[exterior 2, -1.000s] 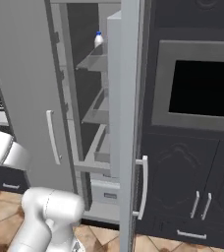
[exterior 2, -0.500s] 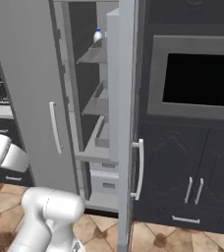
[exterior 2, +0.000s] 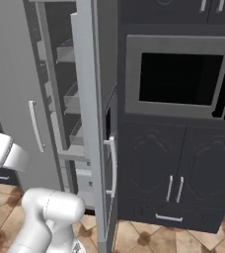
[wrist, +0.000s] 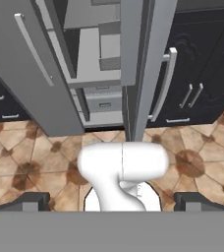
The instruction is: Take the bottled waters from the counter and place them in the freezer to freeze. Close the freezer door after placing the bottles.
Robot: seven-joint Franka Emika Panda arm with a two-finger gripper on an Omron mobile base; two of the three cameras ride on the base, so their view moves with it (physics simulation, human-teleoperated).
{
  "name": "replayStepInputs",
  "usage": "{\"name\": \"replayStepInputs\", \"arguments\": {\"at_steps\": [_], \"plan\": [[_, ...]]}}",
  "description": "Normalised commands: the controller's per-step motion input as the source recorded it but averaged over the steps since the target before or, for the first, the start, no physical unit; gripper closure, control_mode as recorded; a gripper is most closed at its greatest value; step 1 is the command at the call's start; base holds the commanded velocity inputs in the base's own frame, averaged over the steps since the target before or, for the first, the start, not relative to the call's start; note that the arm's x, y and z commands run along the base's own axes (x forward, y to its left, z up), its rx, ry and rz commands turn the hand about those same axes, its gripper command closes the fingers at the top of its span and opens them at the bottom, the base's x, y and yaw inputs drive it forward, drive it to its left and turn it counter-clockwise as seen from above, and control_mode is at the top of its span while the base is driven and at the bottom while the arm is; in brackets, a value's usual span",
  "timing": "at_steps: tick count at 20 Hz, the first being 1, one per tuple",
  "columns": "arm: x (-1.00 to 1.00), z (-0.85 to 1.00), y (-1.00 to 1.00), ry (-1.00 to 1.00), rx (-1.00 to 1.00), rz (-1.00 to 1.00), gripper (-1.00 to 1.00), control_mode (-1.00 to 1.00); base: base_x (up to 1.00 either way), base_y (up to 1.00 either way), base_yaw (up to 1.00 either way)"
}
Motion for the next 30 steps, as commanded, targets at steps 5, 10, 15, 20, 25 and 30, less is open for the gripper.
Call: {"name": "replayStepInputs", "arguments": {"at_steps": [5,10,15,20,25,30], "plan": [[0.00,0.00,0.00,0.00,0.00,0.00,-1.00,1.00,0.00,-0.25,0.00],[0.00,0.00,0.00,0.00,0.00,0.00,-1.00,1.00,0.06,-0.48,0.00],[0.00,0.00,0.00,0.00,0.00,0.00,-1.00,1.00,0.13,-0.51,0.00],[0.00,0.00,0.00,0.00,0.00,0.00,-1.00,1.00,0.29,-0.09,0.03],[0.00,0.00,0.00,0.00,0.00,0.00,-1.00,1.00,0.34,0.01,0.02],[0.00,0.00,0.00,0.00,0.00,0.00,-1.00,1.00,0.28,0.00,0.01]]}}
